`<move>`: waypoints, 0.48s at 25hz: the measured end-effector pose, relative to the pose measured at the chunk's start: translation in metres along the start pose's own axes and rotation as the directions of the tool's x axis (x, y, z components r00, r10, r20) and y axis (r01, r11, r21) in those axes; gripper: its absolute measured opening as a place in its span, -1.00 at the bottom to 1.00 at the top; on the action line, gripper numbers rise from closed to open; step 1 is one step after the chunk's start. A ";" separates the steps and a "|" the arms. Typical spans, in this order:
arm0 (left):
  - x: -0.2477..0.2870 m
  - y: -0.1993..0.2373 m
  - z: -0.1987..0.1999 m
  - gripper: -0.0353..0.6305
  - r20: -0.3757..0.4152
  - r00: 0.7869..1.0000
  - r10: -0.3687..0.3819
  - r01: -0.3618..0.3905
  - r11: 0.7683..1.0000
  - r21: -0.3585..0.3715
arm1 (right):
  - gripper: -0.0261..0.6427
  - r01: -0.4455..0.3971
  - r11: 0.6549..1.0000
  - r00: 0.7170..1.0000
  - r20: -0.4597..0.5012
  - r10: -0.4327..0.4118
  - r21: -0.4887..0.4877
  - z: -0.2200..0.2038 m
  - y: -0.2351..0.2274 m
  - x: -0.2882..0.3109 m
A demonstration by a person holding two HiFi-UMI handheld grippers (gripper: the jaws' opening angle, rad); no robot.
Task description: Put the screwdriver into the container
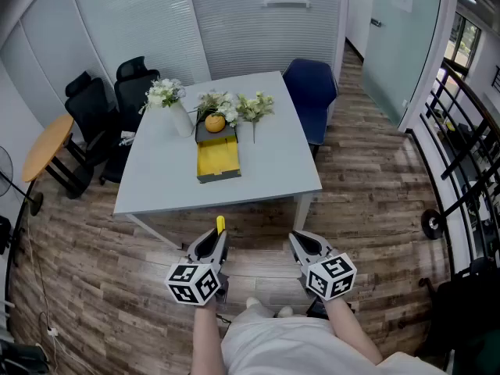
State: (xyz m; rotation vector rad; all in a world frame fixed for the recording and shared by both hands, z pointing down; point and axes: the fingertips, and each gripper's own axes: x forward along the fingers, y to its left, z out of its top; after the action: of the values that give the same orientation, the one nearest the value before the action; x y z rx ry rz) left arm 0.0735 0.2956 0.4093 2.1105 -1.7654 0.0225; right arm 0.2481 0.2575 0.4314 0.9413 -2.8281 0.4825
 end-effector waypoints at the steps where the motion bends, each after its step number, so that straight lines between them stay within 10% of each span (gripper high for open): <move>1: 0.000 0.000 -0.001 -0.68 -0.002 1.000 -0.003 0.003 1.000 0.004 | -0.88 0.001 1.000 1.000 -0.001 -0.001 0.001 -0.001 0.001 0.001; 12: -0.005 0.002 -0.004 -0.68 -0.009 1.000 -0.002 0.002 1.000 0.003 | -0.88 -0.005 1.000 1.000 0.002 0.005 0.014 -0.003 0.005 0.001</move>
State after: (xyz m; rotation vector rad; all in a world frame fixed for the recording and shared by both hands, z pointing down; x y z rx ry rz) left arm 0.0710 0.3015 0.4120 2.1109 -1.7589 0.0346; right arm 0.2439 0.2617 0.4335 0.9385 -2.8335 0.5033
